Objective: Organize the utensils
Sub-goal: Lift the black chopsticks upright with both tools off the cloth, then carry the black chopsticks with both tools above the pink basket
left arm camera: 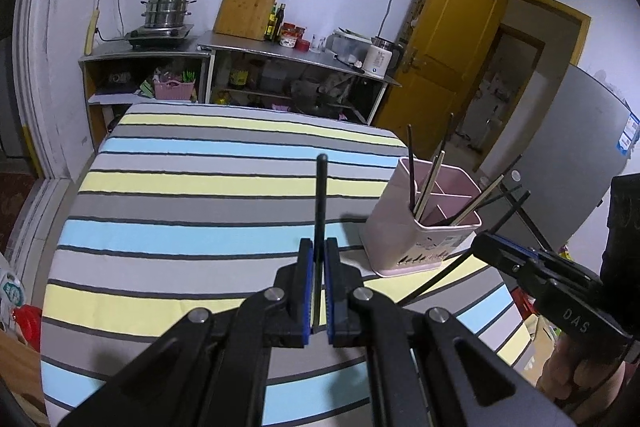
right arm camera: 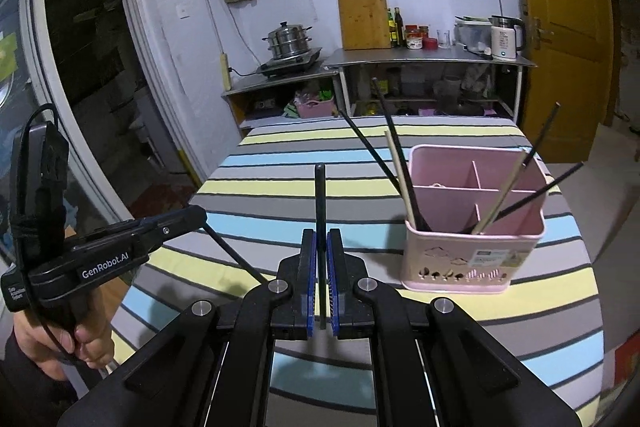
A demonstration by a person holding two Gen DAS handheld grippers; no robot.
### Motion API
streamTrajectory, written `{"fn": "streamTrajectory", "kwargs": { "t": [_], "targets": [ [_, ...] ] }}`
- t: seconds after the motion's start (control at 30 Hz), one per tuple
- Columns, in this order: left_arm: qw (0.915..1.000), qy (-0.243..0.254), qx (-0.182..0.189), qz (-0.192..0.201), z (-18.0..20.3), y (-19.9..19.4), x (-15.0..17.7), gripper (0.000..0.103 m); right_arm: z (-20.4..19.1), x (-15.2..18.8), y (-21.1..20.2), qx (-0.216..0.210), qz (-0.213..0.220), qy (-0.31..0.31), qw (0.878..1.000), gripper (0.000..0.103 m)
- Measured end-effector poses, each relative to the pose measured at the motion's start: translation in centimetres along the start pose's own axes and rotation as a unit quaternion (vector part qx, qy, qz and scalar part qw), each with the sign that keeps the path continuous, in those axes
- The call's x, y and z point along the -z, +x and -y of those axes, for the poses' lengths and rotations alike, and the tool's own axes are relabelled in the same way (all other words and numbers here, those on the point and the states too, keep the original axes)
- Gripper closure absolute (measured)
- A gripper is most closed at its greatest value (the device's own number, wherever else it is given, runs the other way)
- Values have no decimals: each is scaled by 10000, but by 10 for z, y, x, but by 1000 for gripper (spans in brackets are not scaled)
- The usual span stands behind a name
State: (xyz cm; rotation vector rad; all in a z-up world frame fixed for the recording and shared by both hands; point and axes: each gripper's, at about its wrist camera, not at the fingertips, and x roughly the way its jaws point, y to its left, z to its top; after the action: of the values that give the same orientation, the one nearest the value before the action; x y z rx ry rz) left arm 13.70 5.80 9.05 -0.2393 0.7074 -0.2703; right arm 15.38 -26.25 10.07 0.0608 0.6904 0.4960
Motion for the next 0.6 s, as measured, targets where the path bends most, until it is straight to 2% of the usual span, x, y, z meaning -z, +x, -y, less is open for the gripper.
{"fn": "streamTrajectory", "kwargs": {
  "t": [0.3,0.6],
  "targets": [
    [9997,90,225,-64,15,-1,-9,98,11,-2,-21,94,164,82,9998,98],
    [9974,319,640,-93,55,4,-23,98,36,-4,-43,293,410,343,9981,98]
  ]
}}
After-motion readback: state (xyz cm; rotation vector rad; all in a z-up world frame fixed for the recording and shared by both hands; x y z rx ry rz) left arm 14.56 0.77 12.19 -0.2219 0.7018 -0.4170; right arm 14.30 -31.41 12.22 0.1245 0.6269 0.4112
